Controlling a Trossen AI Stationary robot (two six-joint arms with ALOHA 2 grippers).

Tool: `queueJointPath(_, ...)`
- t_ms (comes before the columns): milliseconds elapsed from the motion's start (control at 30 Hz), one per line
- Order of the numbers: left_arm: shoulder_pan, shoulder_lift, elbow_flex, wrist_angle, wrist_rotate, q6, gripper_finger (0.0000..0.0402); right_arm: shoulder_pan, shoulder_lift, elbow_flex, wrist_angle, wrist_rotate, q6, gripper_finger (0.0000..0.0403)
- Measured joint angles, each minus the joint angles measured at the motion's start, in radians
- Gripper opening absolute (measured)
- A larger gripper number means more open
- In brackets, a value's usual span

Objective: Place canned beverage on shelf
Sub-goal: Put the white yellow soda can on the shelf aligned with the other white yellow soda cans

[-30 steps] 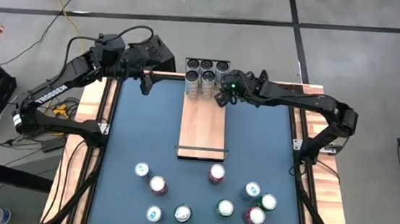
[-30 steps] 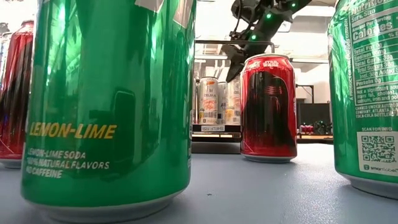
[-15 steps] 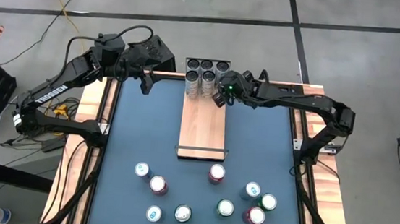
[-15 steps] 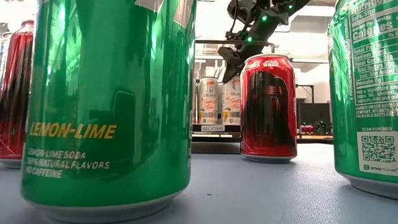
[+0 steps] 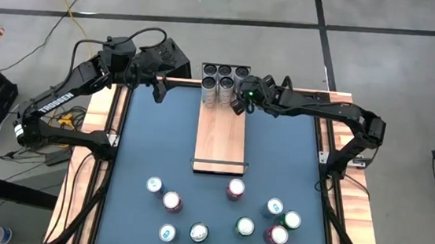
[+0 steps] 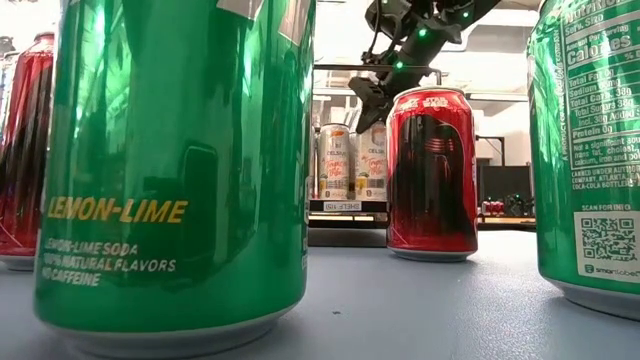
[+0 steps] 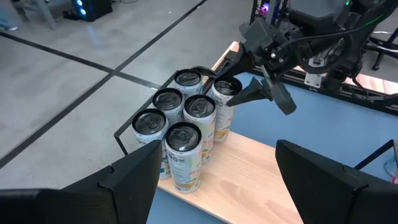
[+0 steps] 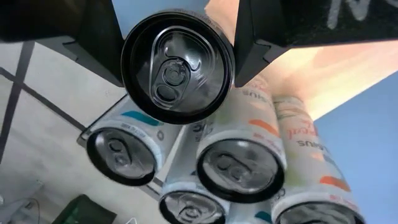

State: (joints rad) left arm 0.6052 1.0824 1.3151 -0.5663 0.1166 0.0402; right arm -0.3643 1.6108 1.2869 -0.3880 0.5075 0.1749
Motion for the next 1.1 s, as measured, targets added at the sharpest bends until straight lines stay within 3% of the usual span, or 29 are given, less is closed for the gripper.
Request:
queueJointPath(800,0.0,0.0,0.0,0.0,0.0,0.0,0.03,-0.019,0.0,0.0,0.024,-0.014,-0.022,0.0245)
queueJointPath(1100,0.0,0.0,0.0,0.0,0.0,0.0,0.03,-0.025,0.0,0.0,0.026,-0.085,-0.026,0.0245)
